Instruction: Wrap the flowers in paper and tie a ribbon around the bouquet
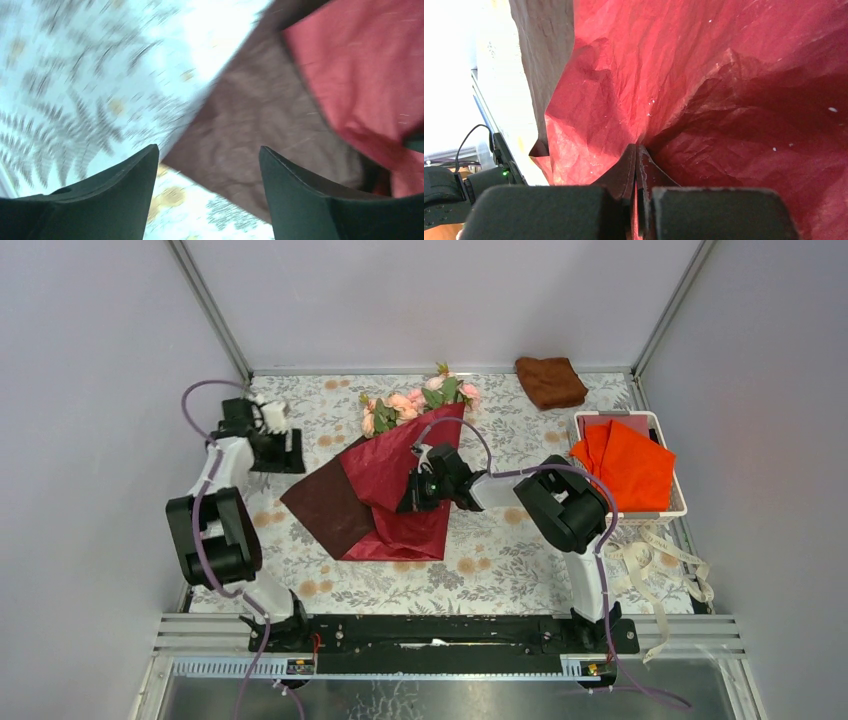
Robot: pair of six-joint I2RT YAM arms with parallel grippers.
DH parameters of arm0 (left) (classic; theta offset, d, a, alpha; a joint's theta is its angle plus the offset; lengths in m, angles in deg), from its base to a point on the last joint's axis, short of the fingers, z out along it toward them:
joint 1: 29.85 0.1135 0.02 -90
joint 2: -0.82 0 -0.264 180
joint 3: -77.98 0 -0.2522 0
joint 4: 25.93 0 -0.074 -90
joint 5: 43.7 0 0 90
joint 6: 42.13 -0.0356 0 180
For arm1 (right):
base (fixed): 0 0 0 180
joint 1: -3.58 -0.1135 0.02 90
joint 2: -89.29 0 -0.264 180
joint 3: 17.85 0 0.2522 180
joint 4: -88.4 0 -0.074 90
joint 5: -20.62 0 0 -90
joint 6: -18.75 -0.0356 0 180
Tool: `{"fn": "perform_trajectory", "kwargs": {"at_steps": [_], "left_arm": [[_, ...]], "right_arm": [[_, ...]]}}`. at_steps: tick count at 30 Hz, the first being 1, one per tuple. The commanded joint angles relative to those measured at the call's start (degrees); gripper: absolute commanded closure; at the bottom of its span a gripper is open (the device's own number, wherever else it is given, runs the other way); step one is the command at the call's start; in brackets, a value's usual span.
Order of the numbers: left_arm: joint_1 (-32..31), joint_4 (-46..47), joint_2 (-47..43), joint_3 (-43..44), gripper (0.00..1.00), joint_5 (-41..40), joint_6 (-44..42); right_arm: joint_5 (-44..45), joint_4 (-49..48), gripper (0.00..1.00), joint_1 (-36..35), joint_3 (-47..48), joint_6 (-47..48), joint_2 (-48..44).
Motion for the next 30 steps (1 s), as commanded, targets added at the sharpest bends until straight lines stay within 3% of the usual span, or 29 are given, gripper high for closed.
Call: {"fn": "perform_trajectory", "kwargs": {"at_steps": [1, 4, 6, 11, 16, 18, 20, 26, 30], "left_arm": [[9.7, -7.7, 7.3, -1.7, 0.15, -3.8, -4.5], [12.6, -7.9, 12.1, -1.3, 0.03, -0.8, -4.3], [12.6, -8.1, 13.9, -1.5, 0.01, 3.7, -4.6], [7.9, -8.5, 16.5, -2.4, 0.02, 10.6, -4.4], [3.9, -14.4, 18.5, -1.5, 0.13, 19.2, -8.4], [2.9, -17.3, 18.4, -1.1, 0.22, 22.6, -10.8], [2.3, -19.7, 18.5, -0.3, 0.38, 25.4, -12.1], [1.4, -30.9, 15.2, 4.3, 1.00, 34.7, -18.3], [-1.9, -36.9, 10.0, 6.9, 1.00, 39.5, -22.8]], "right_arm": [[3.2, 3.3, 1.00, -2.2, -1.5, 1.7, 1.2], [3.2, 3.4, 1.00, -2.6, -1.1, 2.4, 1.4], [2.8, 3.1, 1.00, -2.6, -1.0, 2.6, 1.6], [2.8, 2.5, 1.00, -2.6, -1.6, 2.7, 1.5], [2.7, 2.2, 1.00, -2.6, -1.6, 2.6, 1.5], [2.7, 2.1, 1.00, -2.6, -1.5, 2.5, 1.6], [2.4, 2.1, 1.00, -2.6, -1.3, 2.3, 1.8], [2.3, 1.3, 1.00, -2.6, -1.7, 1.2, 1.6], [2.2, 0.8, 1.00, -2.6, -1.5, 0.2, 2.4]]}}
